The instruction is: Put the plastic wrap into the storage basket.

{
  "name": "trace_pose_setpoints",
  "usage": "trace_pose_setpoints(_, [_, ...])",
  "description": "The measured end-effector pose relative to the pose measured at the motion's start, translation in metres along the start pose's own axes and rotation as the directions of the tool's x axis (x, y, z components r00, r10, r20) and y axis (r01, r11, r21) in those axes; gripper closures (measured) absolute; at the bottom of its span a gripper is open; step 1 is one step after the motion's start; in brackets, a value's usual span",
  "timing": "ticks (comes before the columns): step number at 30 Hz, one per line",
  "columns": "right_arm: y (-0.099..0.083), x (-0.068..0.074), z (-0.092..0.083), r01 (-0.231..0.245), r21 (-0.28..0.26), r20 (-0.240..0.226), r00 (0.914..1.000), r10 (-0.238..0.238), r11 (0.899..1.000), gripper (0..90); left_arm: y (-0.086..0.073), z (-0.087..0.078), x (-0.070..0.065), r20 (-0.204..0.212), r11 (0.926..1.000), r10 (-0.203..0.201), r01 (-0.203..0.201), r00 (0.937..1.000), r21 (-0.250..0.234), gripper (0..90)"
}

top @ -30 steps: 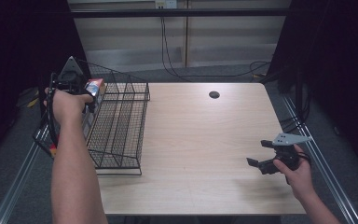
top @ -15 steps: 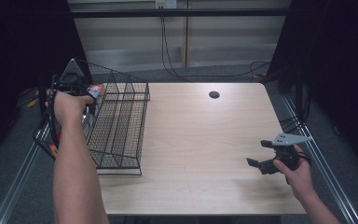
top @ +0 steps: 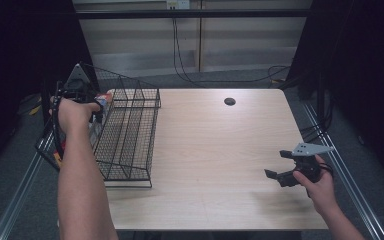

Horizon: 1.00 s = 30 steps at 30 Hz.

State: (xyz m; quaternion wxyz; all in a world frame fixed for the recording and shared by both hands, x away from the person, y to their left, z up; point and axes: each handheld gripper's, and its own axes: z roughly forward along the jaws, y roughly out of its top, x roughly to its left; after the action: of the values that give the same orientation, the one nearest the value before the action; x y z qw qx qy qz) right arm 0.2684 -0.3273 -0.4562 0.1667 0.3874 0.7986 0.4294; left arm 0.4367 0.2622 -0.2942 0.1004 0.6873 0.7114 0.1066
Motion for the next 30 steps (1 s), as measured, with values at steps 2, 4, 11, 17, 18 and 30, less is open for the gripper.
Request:
trace_pose_setpoints(2, [-0.0001,-0.0001,0.0001,0.000,-0.001,0.001,1.0000,0.000,1.000,3.1,0.0003,0.0001,-0.0001,0.000,1.0000,-0.001,0.001,1.0000,0.001,42.1])
trace_pose_setpoints(4, [-0.0001,0.0000,0.0001,-0.003,0.002,-0.002,1.0000,0.003,1.000,3.1,0.0009,0.0005,0.0002,-0.002,1.0000,0.001,-0.001,1.0000,0.007,42.1])
trace_pose_setpoints(11, [-0.0002,-0.0002,0.0002,0.000,0.001,0.001,1.0000,0.000,1.000,3.1,0.0028,0.0028,0.0001,-0.009,0.9998,0.006,-0.006,0.9999,0.018,42.0])
trace_pose_setpoints(17, [-0.0004,0.0000,0.0002,-0.004,0.003,0.001,1.0000,0.004,1.000,3.1,0.0035,0.0046,0.0006,-0.009,0.9997,-0.001,0.001,1.0000,0.024,41.6])
trace_pose_setpoints(18, [-0.0004,0.0000,0.0002,-0.003,0.003,0.002,1.0000,0.003,1.000,3.1,0.0036,0.0045,0.0008,-0.009,0.9997,0.001,0.000,1.0000,0.025,41.5])
trace_pose_setpoints(30, [0.0000,0.0006,-0.0003,-0.004,-0.002,0.006,1.0000,0.004,1.000,3.1,0.0052,-0.0044,-0.0054,0.020,0.9999,0.000,0.001,0.9998,-0.016,38.7])
